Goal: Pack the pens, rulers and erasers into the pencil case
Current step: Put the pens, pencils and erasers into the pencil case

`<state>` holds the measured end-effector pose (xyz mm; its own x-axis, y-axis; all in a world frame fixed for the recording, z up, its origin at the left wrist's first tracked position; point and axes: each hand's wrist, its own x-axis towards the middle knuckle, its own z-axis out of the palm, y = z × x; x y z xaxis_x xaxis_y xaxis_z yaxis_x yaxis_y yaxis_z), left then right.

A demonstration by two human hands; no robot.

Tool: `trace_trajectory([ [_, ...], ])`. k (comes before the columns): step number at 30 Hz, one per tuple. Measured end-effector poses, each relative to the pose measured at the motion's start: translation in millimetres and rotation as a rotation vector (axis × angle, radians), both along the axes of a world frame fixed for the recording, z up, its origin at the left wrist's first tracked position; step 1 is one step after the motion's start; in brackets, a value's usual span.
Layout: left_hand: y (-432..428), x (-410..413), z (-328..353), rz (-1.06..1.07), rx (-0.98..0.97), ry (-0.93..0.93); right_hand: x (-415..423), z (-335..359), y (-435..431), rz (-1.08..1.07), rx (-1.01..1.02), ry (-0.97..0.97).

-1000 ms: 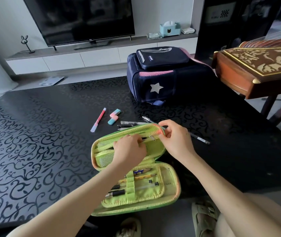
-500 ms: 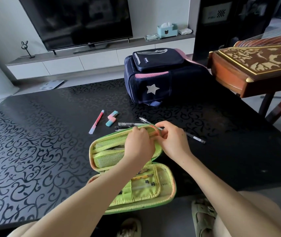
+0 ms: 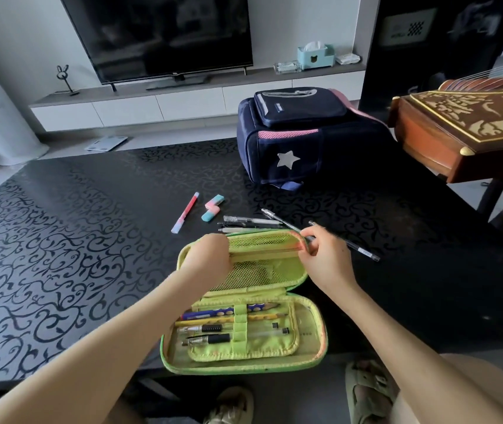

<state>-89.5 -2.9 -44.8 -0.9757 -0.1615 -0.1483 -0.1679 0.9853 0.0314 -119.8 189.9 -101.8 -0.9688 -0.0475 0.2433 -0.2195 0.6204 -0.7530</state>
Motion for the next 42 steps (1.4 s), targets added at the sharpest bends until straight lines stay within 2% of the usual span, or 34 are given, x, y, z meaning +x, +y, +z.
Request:
trace_trajectory([
  [4,-62,15,-8,0.161,0.026,0.021,-1,-2,1,0.025,0.058,-0.078],
  [7,-78,21,-16,0.144,0.099,0.066,-10,1,12,-0.038,0.105,-0.082],
  [8,-80,23,-17,0.13,0.139,0.099,-16,3,21,-0.139,0.158,-0.043],
  [10,-84,28,-16,0.13,0.246,0.188,-29,4,45,-0.34,0.428,-0.046],
  [12,-89,36,-13,0.155,0.296,0.255,-36,0,60,-0.384,0.676,-0.183],
  [13,-91,40,-13,0.164,0.307,0.275,-38,-4,63,-0.373,0.689,-0.234],
  [15,-94,52,-10,0.188,0.339,0.305,-38,-11,59,-0.36,0.636,-0.26],
  [18,-91,68,-4,0.14,0.395,0.402,-26,-1,47,-0.346,0.49,-0.152],
  [20,-83,81,0,0.076,0.461,0.488,0,15,33,-0.178,0.337,0.014],
  [22,-72,94,2,-0.003,0.517,0.524,37,31,14,0.084,0.264,0.126],
  [25,-57,112,-3,-0.164,0.507,0.433,88,35,-12,0.411,0.295,0.133],
  [27,-49,124,-11,-0.261,0.51,0.373,104,30,-22,0.497,0.29,0.147],
  [30,-46,142,-22,-0.285,0.56,0.342,110,19,-25,0.524,0.236,0.12],
  [33,-65,160,-26,-0.187,0.586,0.34,108,7,-15,0.466,0.22,0.099],
  [37,-100,178,-32,-0.067,0.502,0.36,102,-4,5,0.321,0.254,0.151],
  [42,-108,183,-30,-0.116,0.43,0.347,104,-6,7,0.335,0.294,0.16],
])
